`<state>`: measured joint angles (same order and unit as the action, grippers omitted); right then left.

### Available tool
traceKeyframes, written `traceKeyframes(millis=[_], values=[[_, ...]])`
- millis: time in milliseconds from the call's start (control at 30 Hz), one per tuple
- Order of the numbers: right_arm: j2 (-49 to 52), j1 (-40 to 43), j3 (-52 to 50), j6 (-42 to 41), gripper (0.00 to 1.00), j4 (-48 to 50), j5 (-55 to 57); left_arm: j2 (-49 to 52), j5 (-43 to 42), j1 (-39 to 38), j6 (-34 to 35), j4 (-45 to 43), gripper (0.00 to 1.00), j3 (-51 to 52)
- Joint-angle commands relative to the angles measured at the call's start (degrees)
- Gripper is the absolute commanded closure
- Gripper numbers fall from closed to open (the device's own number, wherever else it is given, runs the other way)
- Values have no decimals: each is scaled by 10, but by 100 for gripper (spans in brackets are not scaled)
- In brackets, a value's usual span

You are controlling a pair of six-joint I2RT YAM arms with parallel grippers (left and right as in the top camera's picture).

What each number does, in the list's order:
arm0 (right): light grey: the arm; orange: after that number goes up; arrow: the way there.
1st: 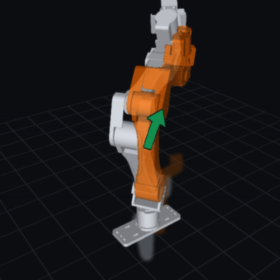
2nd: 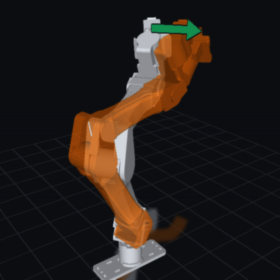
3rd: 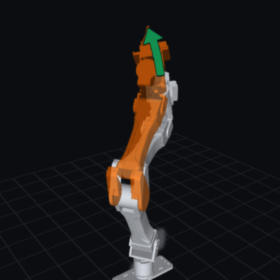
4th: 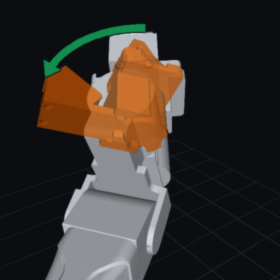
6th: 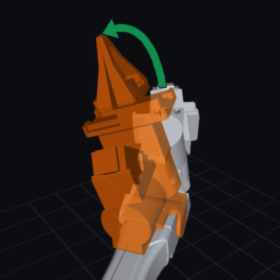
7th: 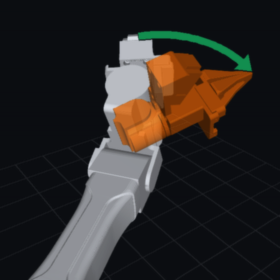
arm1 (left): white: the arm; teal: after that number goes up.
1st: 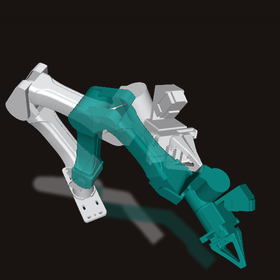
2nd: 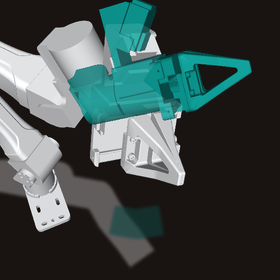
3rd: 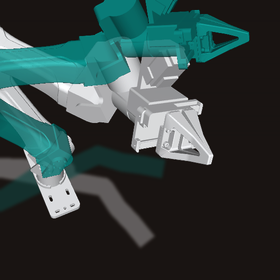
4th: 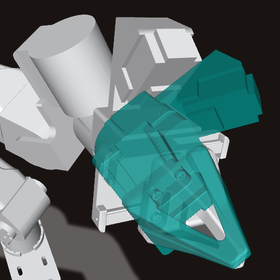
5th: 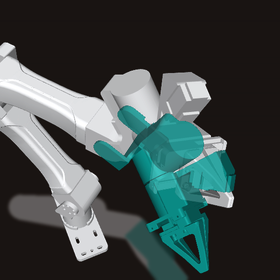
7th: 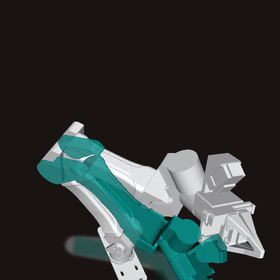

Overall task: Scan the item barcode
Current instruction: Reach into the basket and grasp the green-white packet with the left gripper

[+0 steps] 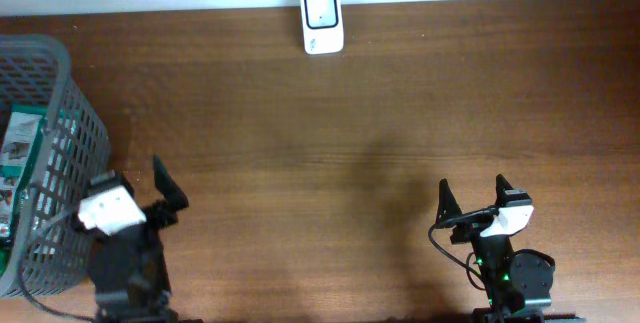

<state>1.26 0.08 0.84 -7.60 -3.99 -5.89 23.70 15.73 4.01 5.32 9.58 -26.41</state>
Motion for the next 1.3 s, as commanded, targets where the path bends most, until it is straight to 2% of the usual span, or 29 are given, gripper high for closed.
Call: traceKeyframes(millis=[0, 67, 200, 300, 367, 433, 467, 567, 600, 633, 700, 800, 867, 967, 1100, 1200, 1267], values=[[-2, 3, -5, -3, 2, 0, 1, 126, -23, 3, -13, 27, 1, -146], [-2, 3, -5, -3, 1, 0, 1, 211, -61, 3, -31, 86, 1, -254], [-2, 3, -5, -3, 2, 0, 1, 391, -121, 3, -76, 276, 1, -523], [-2, 3, -5, -3, 2, 0, 1, 537, -141, 3, -143, 478, 1, -763], [-2, 3, -5, -3, 2, 0, 1, 636, -141, 3, -162, 619, 1, -935], [-2, 3, -5, -3, 2, 0, 1, 694, -150, 3, -162, 681, 1, -1039], [-2, 3, -5, -3, 1, 0, 1, 709, -150, 3, -162, 681, 1, -1062], [-2, 3, -5, -3, 2, 0, 1, 716, -141, 3, -162, 665, 1, -1066], [-2, 3, -5, -3, 2, 0, 1, 715, -105, 3, -162, 652, 8, -1066], [-2, 3, -5, -3, 2, 0, 1, 714, -49, 9, -136, 640, 9, -1069], [-2, 3, -5, -3, 2, 0, 1, 714, 39, 44, -51, 631, 2, -1079], [-2, 3, -5, -3, 2, 0, 1, 715, 51, 163, 95, 658, 1, -1080], [-2, 3, -5, -3, 2, 0, 1, 716, 50, 234, 154, 691, 1, -1079], [-2, 3, -5, -3, 2, 0, 1, 722, 29, 316, 157, 722, 0, -1067], [-2, 3, -5, -3, 2, 0, 1, 723, -18, 391, 153, 688, 2, -977], [-2, 3, -5, -3, 1, 0, 1, 723, -31, 421, 90, 629, 2, -896], [-2, 3, -5, -3, 2, 0, 1, 723, -96, 436, 7, 550, 2, -818]])
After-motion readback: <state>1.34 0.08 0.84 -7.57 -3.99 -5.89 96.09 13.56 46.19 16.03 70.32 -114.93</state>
